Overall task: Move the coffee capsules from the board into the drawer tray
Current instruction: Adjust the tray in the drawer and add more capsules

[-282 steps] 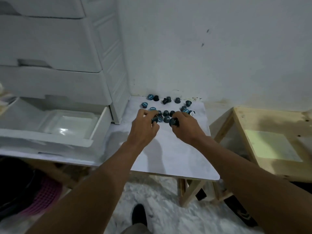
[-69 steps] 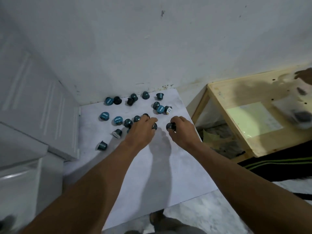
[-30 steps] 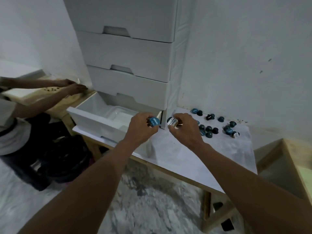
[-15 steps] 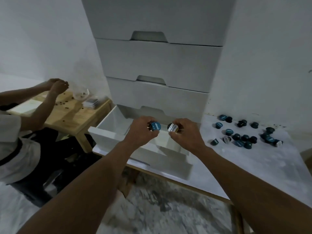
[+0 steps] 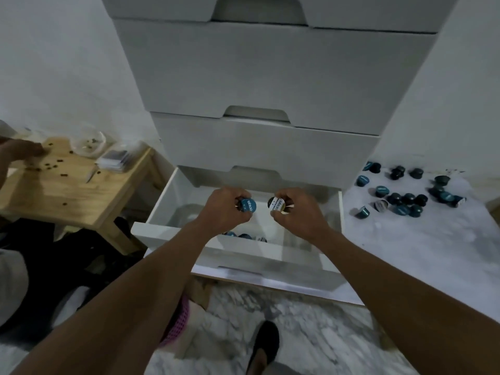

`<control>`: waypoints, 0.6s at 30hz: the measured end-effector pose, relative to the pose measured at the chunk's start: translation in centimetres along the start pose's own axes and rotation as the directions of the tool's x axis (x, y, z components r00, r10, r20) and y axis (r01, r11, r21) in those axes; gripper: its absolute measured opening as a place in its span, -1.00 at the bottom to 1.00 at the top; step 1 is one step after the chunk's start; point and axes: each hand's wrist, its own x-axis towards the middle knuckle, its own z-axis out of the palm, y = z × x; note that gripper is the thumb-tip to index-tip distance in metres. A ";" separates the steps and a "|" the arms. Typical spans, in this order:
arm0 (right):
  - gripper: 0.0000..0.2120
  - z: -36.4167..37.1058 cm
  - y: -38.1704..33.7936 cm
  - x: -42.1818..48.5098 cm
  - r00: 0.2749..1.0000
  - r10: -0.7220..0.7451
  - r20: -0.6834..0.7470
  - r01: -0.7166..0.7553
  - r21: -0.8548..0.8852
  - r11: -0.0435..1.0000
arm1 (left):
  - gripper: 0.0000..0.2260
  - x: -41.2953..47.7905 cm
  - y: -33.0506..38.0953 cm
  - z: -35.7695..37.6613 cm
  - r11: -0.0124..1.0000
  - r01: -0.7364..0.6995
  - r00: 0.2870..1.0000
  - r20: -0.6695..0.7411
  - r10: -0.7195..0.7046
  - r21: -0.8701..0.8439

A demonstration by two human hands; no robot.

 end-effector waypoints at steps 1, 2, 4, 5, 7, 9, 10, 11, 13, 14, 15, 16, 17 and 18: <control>-0.65 0.4 0.3 0.6 1.000 0.016 0.012 -0.016 -0.017 1.000 | -0.68 0.7 -0.4 0.1 1.000 0.008 1.000 0.012 -0.008 0.013; -0.63 0.8 0.7 1.2 0.999 0.030 0.028 -0.029 -0.037 0.999 | -0.67 1.3 -0.9 0.3 1.000 0.019 1.000 0.022 -0.020 0.020; -0.61 1.9 1.8 2.4 0.995 0.065 0.077 -0.060 -0.060 0.996 | -0.66 2.5 -2.1 0.9 0.999 0.050 0.996 0.071 -0.050 0.001; -0.62 2.3 2.2 2.8 0.991 0.084 0.100 -0.077 -0.074 0.994 | -0.66 3.1 -2.5 1.3 0.998 0.057 0.993 0.101 -0.056 -0.009; -0.62 2.9 3.1 3.3 0.983 0.110 0.147 -0.095 -0.107 0.990 | -0.68 4.1 -3.2 2.0 0.998 0.061 0.988 0.146 -0.058 -0.016; -0.58 3.0 3.9 3.9 0.971 0.125 0.201 -0.097 -0.144 0.985 | -0.68 5.1 -3.7 2.8 0.997 0.070 0.979 0.193 -0.065 -0.019; -0.55 3.0 4.2 4.1 0.964 0.131 0.231 -0.092 -0.173 0.981 | -0.68 5.5 -3.9 3.3 0.997 0.073 0.972 0.223 -0.067 -0.018; -0.55 2.9 4.4 4.2 0.958 0.136 0.254 -0.085 -0.201 0.976 | -0.67 5.9 -4.0 3.7 0.997 0.076 0.965 0.252 -0.070 -0.015; -0.60 2.6 4.9 4.5 0.948 0.134 0.288 -0.063 -0.242 0.968 | -0.66 6.6 -4.3 4.5 0.996 0.086 0.950 0.302 -0.079 -0.012; -0.62 2.4 5.0 4.5 0.941 0.133 0.311 -0.047 -0.270 0.962 | -0.66 6.9 -4.3 4.9 0.995 0.094 0.941 0.328 -0.082 -0.019; -0.63 2.2 4.9 4.4 0.930 0.134 0.341 -0.025 -0.305 0.952 | -0.66 7.1 -4.3 5.1 0.995 0.098 0.932 0.352 -0.081 -0.029; -0.63 1.9 4.9 4.4 0.918 0.135 0.374 0.000 -0.338 0.941 | -0.66 7.4 -4.4 5.4 0.995 0.096 0.924 0.374 -0.076 -0.034; -0.62 1.7 4.7 4.3 0.905 0.135 0.403 0.025 -0.368 0.929 | -0.65 7.7 -4.4 5.6 0.996 0.087 0.916 0.397 -0.066 -0.033; -0.62 1.5 4.6 4.1 0.895 0.141 0.423 0.040 -0.392 0.919 | -0.64 7.8 -4.4 5.9 0.997 0.076 0.905 0.421 -0.056 -0.030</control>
